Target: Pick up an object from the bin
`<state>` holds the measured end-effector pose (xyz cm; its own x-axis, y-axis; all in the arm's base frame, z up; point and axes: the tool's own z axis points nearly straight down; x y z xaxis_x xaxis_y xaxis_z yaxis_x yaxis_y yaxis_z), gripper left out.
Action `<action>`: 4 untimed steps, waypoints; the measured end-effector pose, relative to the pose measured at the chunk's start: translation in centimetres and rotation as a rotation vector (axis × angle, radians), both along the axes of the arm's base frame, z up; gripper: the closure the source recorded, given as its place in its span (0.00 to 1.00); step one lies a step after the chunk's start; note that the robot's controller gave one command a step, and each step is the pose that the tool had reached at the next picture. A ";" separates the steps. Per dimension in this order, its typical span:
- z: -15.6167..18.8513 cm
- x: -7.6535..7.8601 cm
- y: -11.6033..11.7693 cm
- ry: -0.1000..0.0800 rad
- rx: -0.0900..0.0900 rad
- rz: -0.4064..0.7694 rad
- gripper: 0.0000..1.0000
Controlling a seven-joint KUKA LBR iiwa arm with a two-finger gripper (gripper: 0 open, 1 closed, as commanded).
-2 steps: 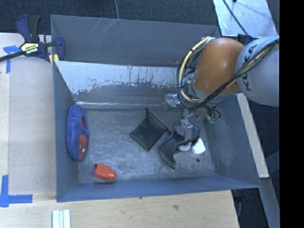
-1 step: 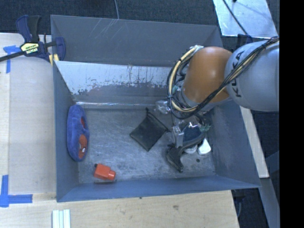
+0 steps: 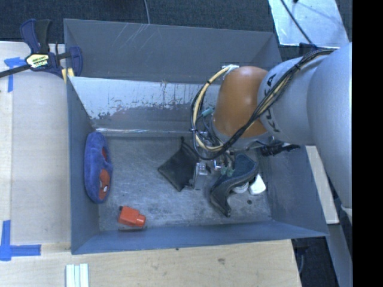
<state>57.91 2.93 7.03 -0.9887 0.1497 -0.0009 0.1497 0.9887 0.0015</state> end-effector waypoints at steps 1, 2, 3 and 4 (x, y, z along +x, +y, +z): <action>9.9 1.7 -4.3 -0.012 -0.004 0.054 0.00; -0.1 0.3 0.8 0.005 0.000 0.075 0.00; 0.4 0.6 0.6 -0.004 -0.002 0.073 1.00; 15.8 0.0 -0.5 -0.011 -0.002 0.059 1.00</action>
Offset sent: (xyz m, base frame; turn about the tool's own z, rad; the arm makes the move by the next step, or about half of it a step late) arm 0.0140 -0.0393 0.0930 -0.0576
